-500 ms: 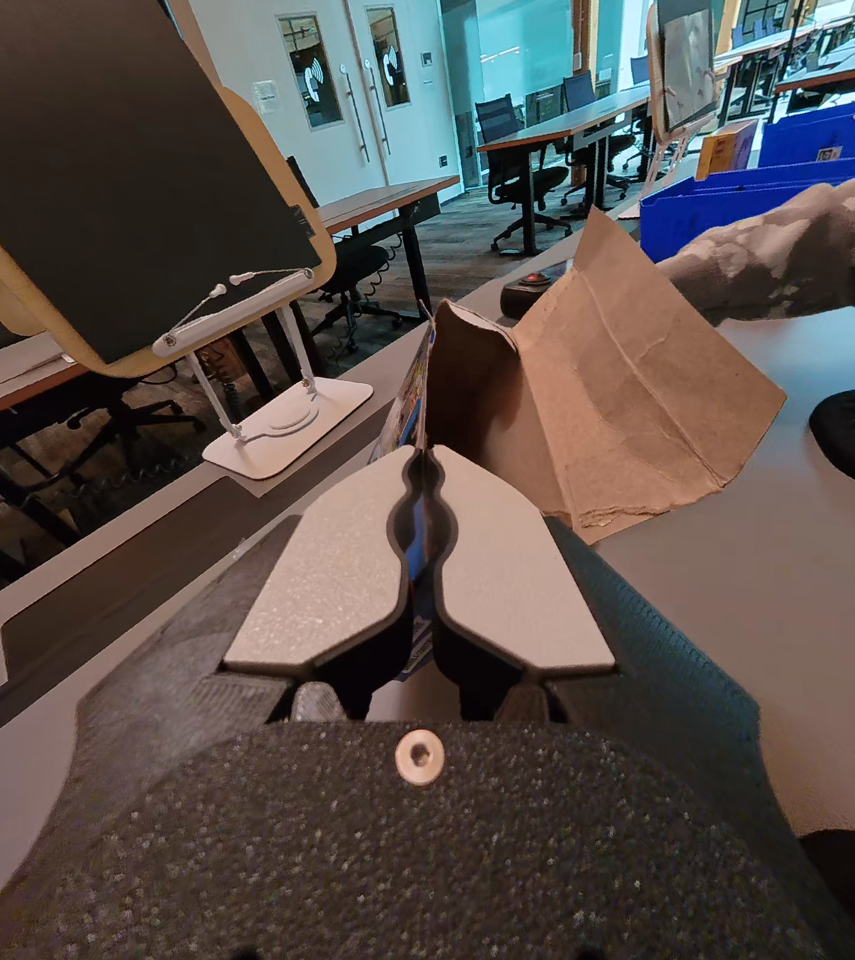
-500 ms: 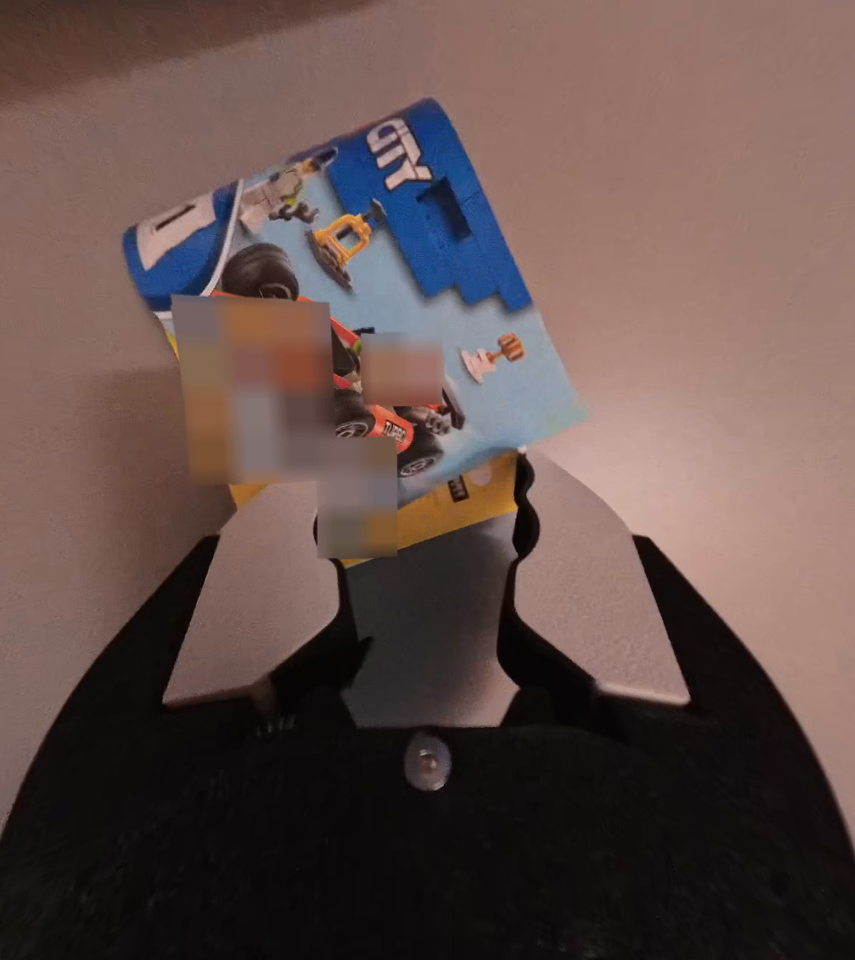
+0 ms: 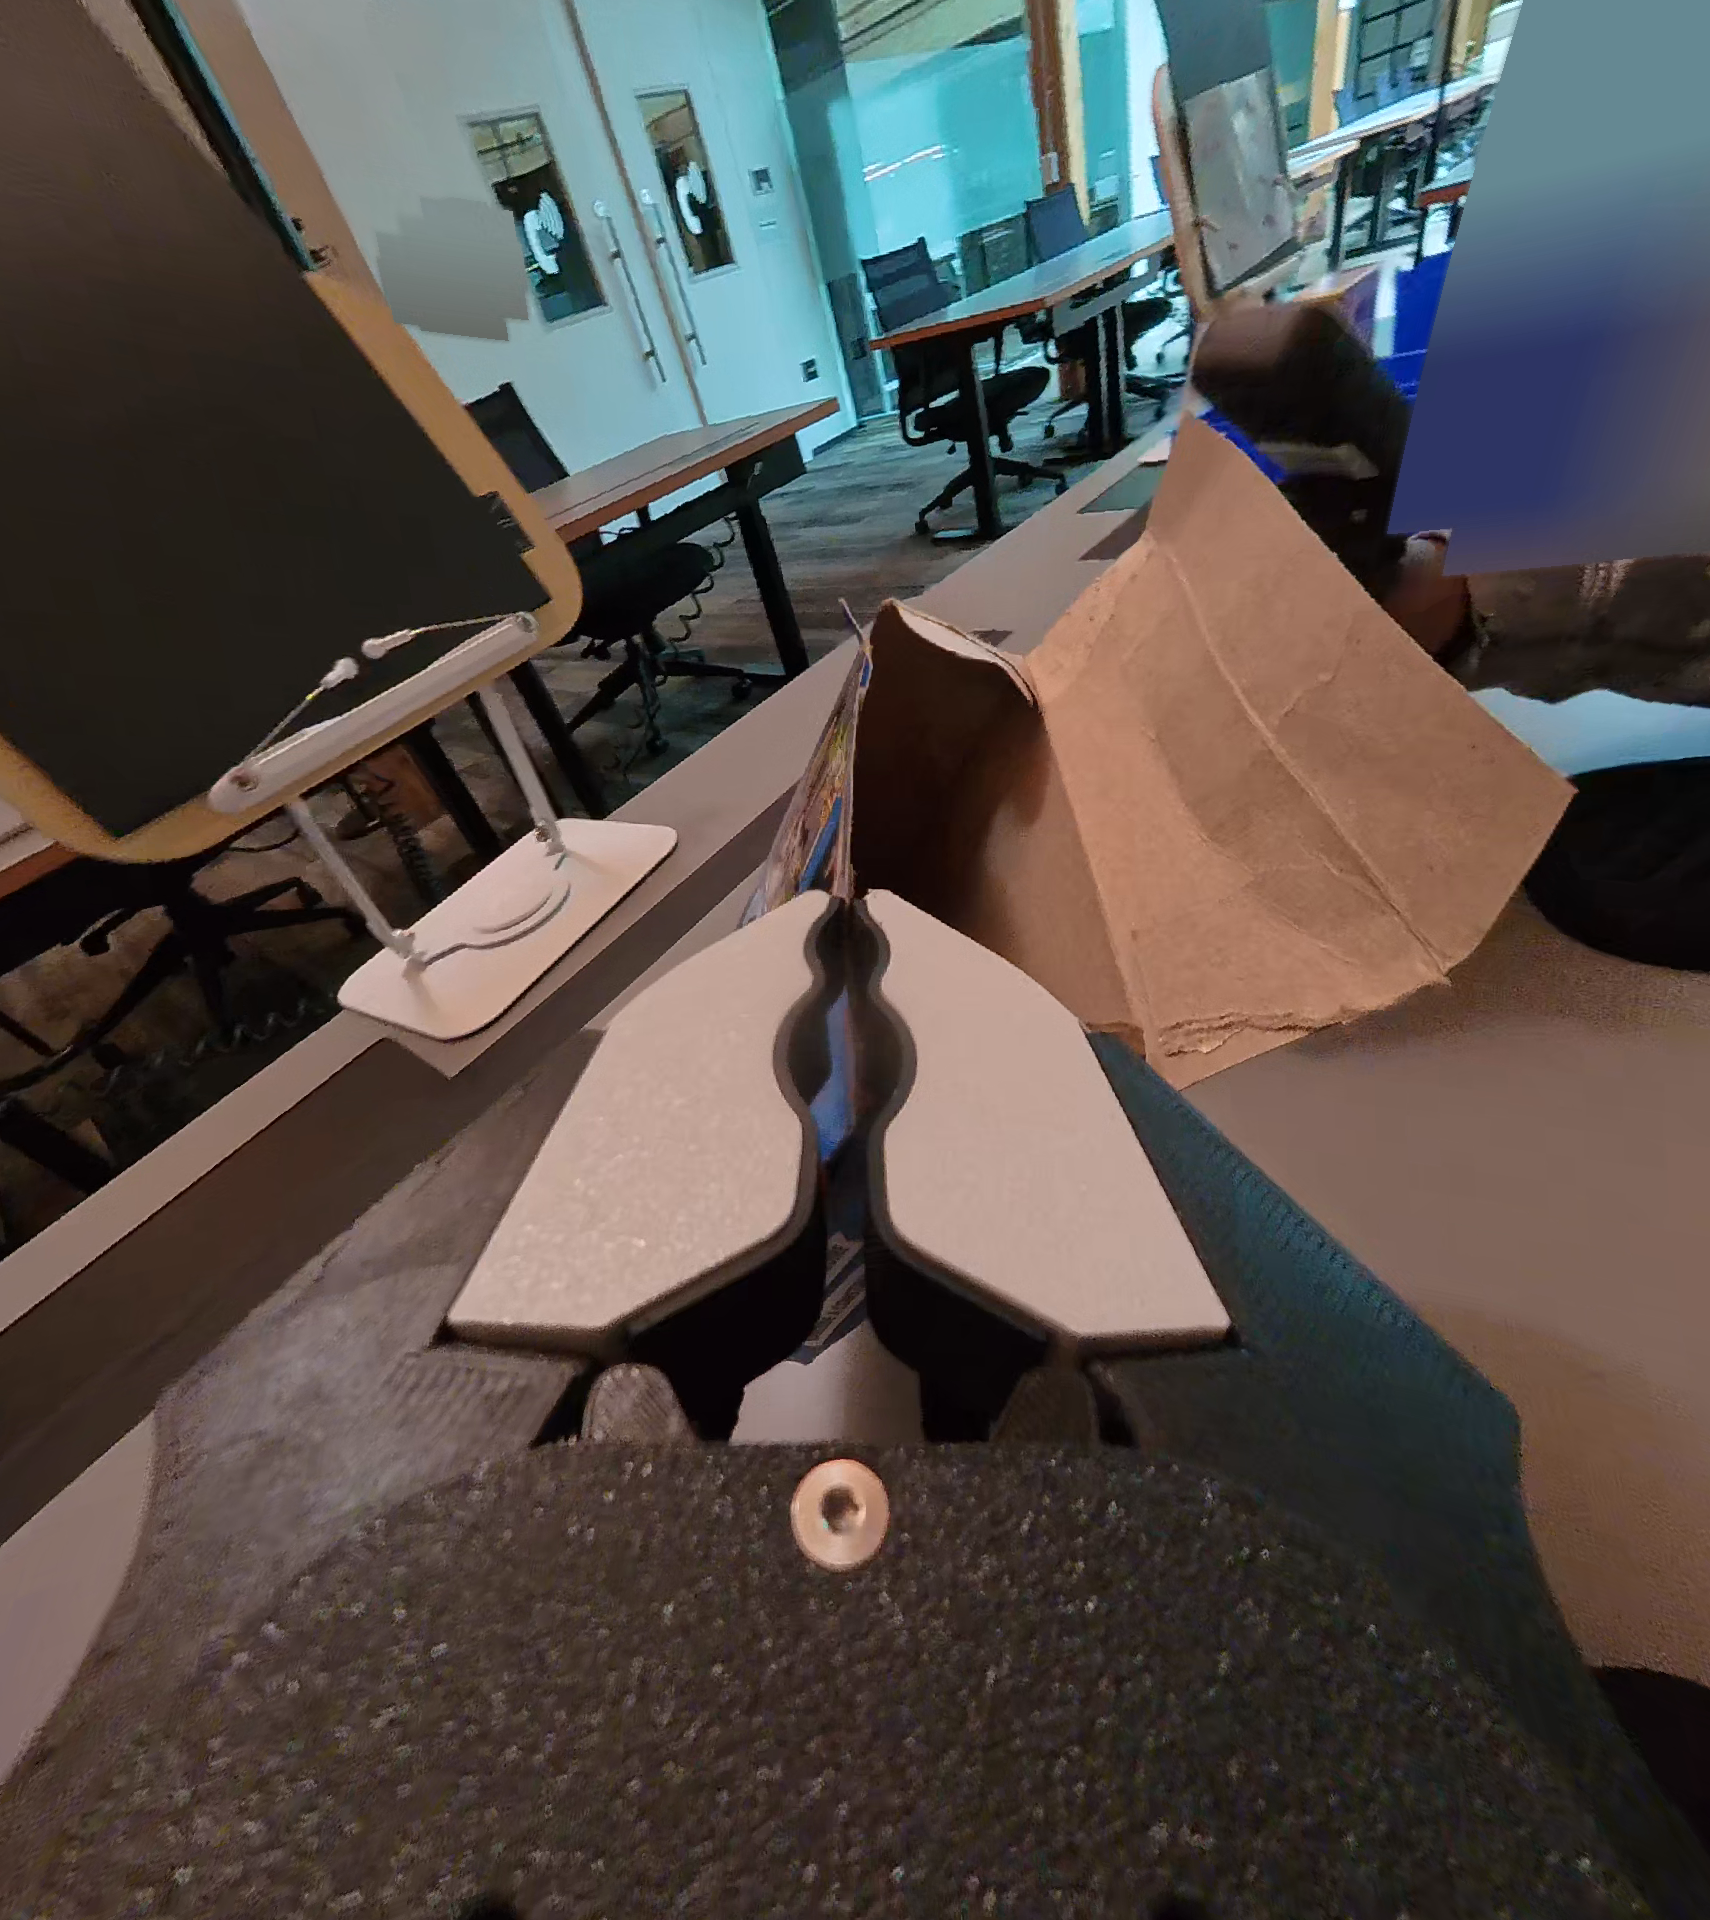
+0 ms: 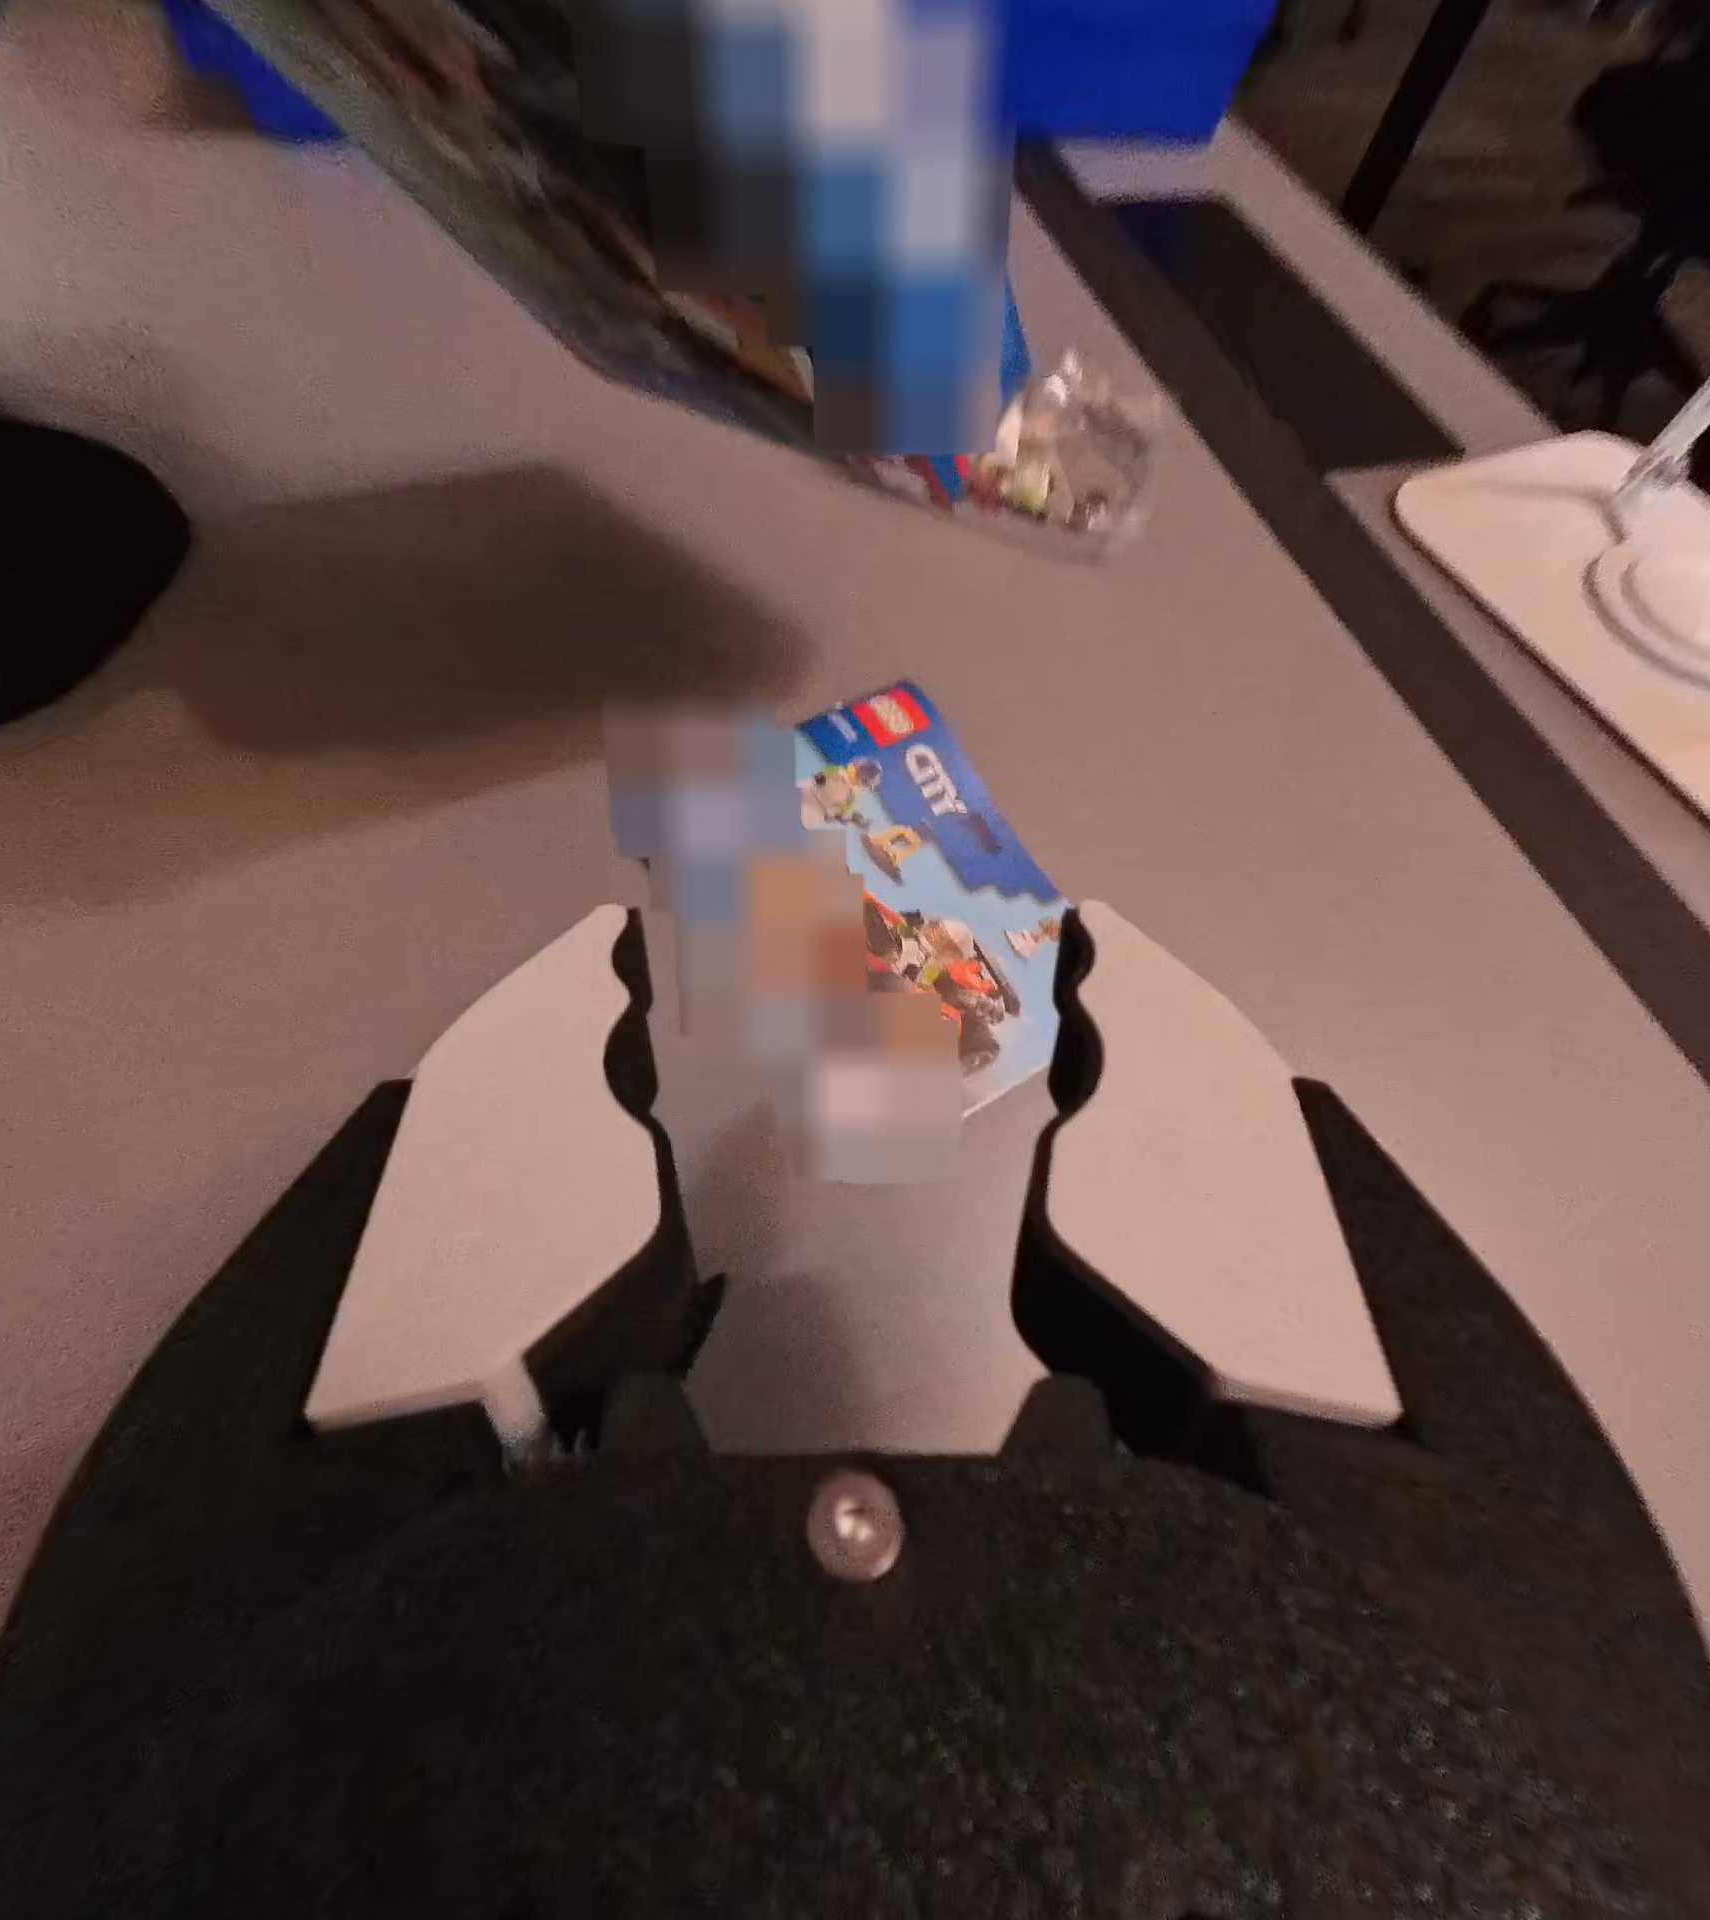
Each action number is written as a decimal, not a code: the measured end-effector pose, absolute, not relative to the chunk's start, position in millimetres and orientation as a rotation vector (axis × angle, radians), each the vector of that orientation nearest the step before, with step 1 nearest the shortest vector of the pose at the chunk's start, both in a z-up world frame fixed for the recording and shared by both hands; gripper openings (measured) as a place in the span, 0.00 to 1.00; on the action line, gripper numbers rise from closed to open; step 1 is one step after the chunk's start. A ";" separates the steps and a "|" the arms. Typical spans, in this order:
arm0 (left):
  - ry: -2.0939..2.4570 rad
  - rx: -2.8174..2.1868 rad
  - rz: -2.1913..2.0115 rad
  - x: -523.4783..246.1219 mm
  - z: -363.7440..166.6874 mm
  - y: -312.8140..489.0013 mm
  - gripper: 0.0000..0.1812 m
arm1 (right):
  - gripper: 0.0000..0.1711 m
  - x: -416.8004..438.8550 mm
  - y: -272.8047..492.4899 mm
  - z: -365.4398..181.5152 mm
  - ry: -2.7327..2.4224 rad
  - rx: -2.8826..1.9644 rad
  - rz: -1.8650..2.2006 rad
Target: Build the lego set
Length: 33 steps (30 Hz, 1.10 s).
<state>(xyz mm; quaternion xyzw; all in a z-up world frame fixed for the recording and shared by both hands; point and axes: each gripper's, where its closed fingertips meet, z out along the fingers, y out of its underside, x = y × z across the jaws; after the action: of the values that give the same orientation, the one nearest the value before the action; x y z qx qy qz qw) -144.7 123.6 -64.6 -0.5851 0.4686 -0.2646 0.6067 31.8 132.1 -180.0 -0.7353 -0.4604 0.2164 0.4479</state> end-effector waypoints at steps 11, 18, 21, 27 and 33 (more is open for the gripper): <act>1.365 -1.150 -0.792 -94.2 -73.9 64.9 0.00 | 0.60 2.6 83.0 -145.2 -1.245 -1.426 0.379; 1.414 -1.148 -0.755 -79.2 -76.5 50.8 0.00 | 0.51 -11.6 67.2 -133.9 -1.309 -1.345 0.364; 1.431 -1.124 -0.784 -72.8 -75.8 43.4 0.00 | 0.48 -8.2 62.4 -136.3 -1.322 -1.338 0.323; 1.327 -1.090 -0.945 -67.8 -64.1 44.8 0.00 | 0.55 9.0 75.6 -158.4 -1.269 -1.455 0.419; 1.133 -1.038 -1.219 -76.5 -49.7 48.2 0.00 | 0.60 11.9 73.8 -157.0 -1.095 -1.484 0.826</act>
<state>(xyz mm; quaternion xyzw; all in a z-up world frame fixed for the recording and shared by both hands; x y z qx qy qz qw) -76.5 48.2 -49.7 -0.4398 0.4800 -0.5163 0.5565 11.9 73.8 -157.0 -0.6221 -0.4588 0.3463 0.5315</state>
